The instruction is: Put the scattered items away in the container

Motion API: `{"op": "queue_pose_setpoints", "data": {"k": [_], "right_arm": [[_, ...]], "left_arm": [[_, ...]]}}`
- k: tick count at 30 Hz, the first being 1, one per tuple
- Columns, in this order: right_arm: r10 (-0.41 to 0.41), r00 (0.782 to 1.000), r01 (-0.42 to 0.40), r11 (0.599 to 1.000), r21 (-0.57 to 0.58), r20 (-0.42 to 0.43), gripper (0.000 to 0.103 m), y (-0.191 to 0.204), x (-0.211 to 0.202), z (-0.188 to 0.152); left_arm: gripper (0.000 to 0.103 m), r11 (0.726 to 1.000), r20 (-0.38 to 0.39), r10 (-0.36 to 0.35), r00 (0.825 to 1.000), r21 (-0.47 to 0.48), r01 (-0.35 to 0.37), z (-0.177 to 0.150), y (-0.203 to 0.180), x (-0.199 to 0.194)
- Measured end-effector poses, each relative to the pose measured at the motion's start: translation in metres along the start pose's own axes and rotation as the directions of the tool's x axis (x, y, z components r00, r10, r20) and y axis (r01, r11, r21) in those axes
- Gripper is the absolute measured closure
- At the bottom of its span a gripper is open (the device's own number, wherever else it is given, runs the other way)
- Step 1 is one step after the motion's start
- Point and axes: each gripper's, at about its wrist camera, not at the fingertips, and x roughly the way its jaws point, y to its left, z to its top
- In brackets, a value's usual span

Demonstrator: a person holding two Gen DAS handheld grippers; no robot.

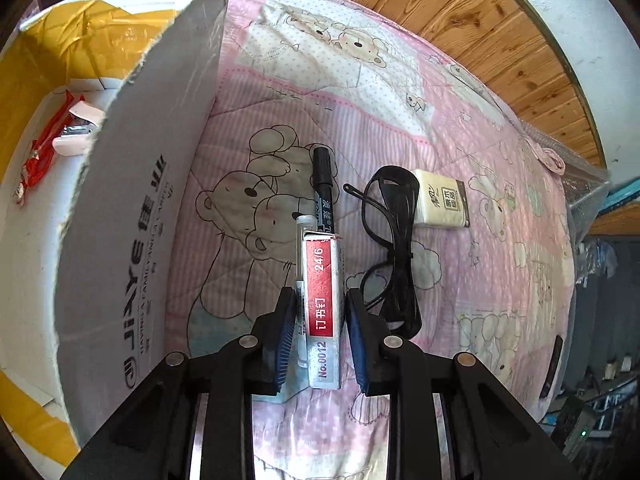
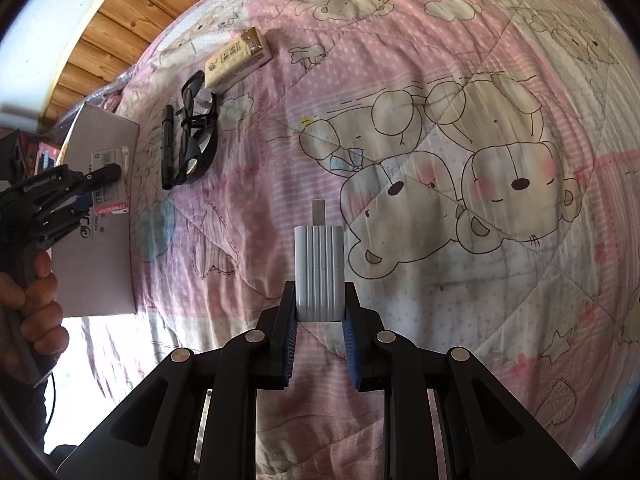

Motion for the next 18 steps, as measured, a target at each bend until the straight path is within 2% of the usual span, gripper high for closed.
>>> {"op": "queue_pose_setpoints", "data": {"k": [6, 12, 15, 18], "right_arm": [[0.006, 1.000, -0.006, 0.999, -0.033, 0.011, 0.081, 0.014, -0.005, -0.010], [0.008, 1.000, -0.007, 0.997, -0.073, 0.022, 0.081, 0.030, -0.010, -0.022], [0.003, 1.000, -0.001, 0.997, -0.080, 0.019, 0.081, 0.034, -0.009, -0.029], [-0.003, 1.000, 0.004, 0.997, -0.080, 0.011, 0.081, 0.035, -0.008, -0.038]], "left_arm": [[0.077, 0.993, 0.102, -0.015, 0.995, 0.118, 0.003, -0.020, -0.012, -0.040], [0.077, 0.977, 0.193, -0.042, 0.980, 0.212, 0.001, -0.040, -0.024, -0.073], [0.077, 0.970, 0.174, -0.061, 0.983, 0.244, 0.017, -0.049, -0.028, -0.071], [0.076, 0.969, 0.073, -0.080, 0.994, 0.241, 0.060, -0.060, -0.025, -0.050]]}}
